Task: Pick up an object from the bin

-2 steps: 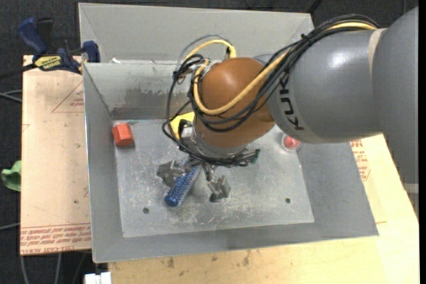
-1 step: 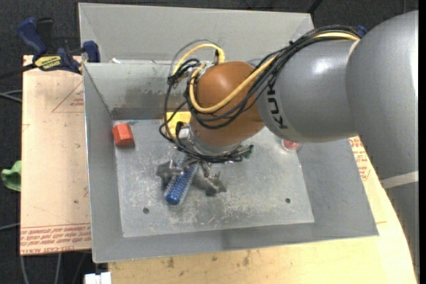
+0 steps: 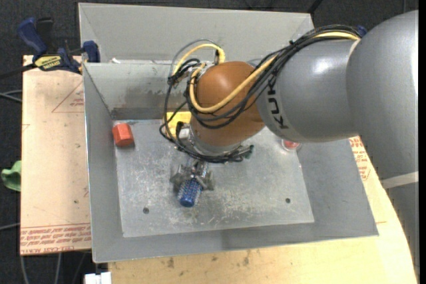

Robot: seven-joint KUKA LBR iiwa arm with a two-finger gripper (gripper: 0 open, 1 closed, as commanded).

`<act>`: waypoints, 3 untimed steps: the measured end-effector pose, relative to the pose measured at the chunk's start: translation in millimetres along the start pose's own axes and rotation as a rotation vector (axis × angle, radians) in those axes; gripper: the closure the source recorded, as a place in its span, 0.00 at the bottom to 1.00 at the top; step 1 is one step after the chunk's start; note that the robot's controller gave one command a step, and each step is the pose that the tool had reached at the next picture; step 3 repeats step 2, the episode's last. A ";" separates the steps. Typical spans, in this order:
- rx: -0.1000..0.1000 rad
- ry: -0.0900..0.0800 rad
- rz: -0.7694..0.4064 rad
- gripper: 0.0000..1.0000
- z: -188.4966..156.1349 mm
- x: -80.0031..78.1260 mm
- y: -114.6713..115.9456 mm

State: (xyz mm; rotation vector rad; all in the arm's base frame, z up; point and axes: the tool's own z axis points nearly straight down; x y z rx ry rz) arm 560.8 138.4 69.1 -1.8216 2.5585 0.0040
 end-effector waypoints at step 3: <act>0.008 -0.004 0.015 1.00 -167.6 -3.7 -1.7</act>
Offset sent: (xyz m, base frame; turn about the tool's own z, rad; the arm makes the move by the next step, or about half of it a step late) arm 0.0038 -0.0048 0.0968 0.0219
